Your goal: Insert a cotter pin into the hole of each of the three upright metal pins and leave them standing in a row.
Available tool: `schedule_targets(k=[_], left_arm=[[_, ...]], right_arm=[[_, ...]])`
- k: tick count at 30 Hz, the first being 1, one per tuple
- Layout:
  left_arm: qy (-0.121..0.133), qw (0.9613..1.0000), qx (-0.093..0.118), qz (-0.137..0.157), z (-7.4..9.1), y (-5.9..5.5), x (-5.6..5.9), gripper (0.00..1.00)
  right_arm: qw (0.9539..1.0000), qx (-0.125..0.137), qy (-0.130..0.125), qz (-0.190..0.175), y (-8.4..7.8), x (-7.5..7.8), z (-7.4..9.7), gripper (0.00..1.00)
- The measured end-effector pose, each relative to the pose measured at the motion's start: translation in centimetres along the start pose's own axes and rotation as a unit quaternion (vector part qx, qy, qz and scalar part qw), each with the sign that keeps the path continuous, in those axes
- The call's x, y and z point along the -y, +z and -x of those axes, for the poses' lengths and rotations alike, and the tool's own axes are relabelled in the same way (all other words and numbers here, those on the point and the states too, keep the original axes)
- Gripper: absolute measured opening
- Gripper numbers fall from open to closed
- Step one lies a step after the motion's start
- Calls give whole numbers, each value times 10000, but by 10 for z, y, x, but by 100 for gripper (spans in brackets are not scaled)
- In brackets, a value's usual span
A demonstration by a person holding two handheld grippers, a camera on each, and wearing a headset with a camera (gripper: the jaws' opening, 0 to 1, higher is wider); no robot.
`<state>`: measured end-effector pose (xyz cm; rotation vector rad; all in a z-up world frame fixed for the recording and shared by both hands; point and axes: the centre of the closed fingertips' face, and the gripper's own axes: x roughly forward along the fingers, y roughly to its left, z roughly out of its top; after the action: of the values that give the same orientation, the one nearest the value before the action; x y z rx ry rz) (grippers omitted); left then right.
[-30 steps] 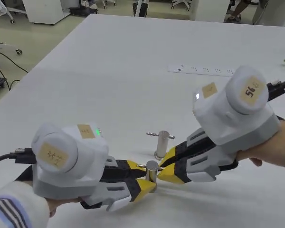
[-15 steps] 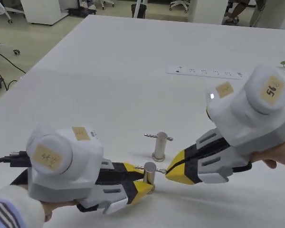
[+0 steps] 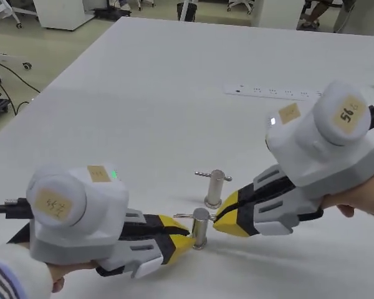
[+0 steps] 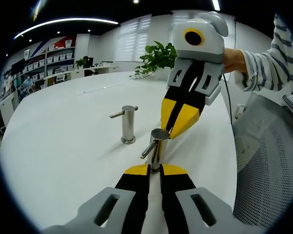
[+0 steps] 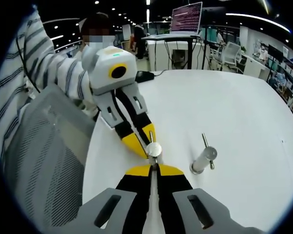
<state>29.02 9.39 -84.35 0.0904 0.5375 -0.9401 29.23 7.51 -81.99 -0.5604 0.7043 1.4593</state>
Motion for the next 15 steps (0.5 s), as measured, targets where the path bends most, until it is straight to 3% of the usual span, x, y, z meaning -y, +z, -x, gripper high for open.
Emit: schedule_targets(k=[6, 11, 15], left_arm=[[-95, 9999, -32, -60, 7, -2, 3, 21], [-180, 9997, -7, -134, 13, -4, 10, 45], [-201, 9997, -60, -137, 16, -7, 16, 63]], right_arm=[[9997, 174, -75, -128, -1, 1, -5, 17], [9988, 411, -103, -245, 2, -1, -10, 25], [9983, 494, -103, -283, 2, -2, -14, 26]])
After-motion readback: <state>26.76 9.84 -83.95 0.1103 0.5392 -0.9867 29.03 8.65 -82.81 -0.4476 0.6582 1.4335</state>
